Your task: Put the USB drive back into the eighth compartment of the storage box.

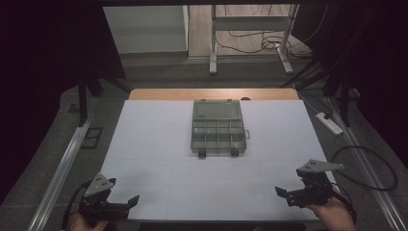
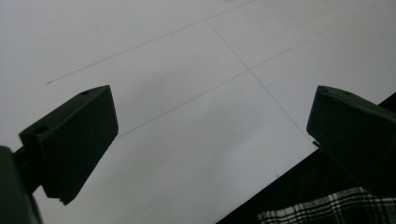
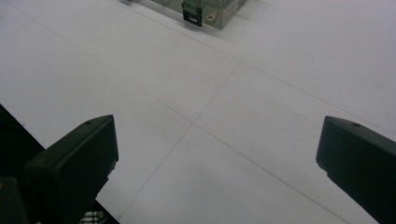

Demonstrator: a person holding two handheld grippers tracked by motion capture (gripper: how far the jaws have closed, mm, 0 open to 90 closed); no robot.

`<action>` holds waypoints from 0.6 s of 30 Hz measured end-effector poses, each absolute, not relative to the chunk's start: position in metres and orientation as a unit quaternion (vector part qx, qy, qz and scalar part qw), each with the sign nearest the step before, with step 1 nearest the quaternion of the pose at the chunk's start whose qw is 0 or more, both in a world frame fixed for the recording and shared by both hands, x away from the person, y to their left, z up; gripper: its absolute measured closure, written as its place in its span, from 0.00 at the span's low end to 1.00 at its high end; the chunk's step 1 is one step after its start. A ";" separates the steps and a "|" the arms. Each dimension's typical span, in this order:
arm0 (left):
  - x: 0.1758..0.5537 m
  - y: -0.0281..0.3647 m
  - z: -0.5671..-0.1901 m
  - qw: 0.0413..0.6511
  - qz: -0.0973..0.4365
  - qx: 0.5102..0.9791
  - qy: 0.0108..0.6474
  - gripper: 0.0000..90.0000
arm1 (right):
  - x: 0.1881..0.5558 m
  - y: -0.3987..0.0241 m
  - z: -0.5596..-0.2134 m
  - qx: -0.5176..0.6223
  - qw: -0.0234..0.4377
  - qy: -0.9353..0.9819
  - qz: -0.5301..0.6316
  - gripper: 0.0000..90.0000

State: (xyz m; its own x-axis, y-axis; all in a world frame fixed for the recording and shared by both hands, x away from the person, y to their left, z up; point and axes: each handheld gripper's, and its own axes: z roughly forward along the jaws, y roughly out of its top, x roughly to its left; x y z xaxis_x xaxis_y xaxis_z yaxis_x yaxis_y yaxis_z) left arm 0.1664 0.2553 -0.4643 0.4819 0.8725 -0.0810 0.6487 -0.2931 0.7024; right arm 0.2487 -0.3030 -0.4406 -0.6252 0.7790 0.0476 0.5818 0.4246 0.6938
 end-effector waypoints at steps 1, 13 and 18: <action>0.166 0.255 -0.464 0.347 0.161 0.788 0.483 0.02 | 0.247 -0.304 -0.440 0.408 0.144 0.832 0.346 0.00; 0.166 0.256 -0.464 0.347 0.161 0.788 0.483 0.02 | 0.235 -0.310 -0.443 0.419 0.158 0.833 0.325 0.00; 0.166 0.256 -0.464 0.348 0.162 0.788 0.482 0.02 | 0.229 -0.312 -0.444 0.422 0.163 0.834 0.315 0.00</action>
